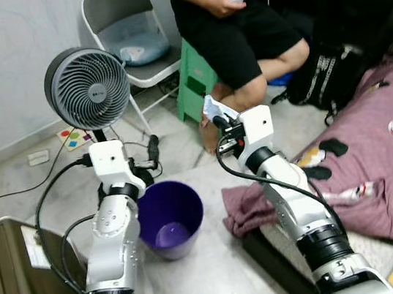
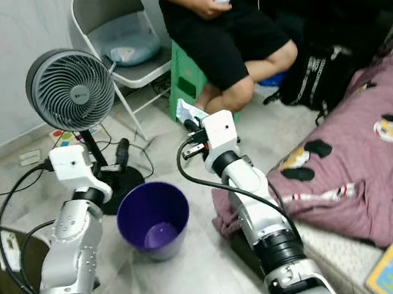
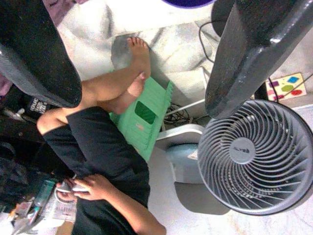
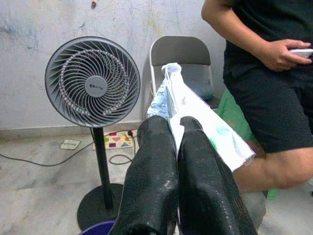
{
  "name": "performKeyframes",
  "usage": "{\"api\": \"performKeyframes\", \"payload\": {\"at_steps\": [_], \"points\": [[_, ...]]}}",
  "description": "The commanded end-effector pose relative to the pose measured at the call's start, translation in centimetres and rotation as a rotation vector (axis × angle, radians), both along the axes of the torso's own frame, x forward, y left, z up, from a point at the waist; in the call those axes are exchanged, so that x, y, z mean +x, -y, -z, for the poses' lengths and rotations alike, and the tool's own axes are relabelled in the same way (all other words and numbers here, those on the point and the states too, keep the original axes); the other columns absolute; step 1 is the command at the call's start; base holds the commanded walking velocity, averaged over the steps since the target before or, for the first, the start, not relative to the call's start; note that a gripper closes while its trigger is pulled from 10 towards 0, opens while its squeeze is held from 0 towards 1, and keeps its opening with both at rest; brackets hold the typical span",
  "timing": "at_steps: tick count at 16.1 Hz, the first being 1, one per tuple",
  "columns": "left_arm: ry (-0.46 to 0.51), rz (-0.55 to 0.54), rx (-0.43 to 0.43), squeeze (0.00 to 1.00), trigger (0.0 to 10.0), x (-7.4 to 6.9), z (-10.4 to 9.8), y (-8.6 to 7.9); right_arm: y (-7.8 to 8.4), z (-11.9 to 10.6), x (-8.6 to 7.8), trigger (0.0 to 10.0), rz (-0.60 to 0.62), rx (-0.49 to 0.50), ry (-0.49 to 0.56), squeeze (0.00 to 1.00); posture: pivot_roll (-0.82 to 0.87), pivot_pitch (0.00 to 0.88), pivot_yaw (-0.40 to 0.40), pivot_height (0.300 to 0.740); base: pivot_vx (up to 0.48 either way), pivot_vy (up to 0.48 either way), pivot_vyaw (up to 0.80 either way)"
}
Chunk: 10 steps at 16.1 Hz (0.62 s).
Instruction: Clean up the room
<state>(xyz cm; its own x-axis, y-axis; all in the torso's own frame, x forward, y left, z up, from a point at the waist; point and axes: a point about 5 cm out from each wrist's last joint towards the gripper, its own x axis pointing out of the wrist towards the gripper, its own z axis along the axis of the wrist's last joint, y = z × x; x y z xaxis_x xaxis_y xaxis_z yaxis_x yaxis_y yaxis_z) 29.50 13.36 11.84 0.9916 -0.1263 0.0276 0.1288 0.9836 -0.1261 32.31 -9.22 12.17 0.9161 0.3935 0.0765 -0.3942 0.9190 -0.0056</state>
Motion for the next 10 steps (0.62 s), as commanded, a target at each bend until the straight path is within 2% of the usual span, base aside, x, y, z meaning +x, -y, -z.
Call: {"api": "performKeyframes", "payload": {"at_steps": [1,10], "points": [[0.018,0.002,0.000,0.00,10.0,0.00,-0.45,-0.01,-0.04,-0.44,0.15,10.0,-0.003,-0.003,0.013,0.00,0.06,0.000,-0.043,0.740,0.304,0.000,0.00],[0.018,0.004,-0.001,0.00,10.0,0.18,-0.52,-0.03,0.07,-0.51,0.26,10.0,0.008,0.000,0.018,0.00,0.06,0.000,-0.039,0.740,0.317,0.000,0.00]]}}
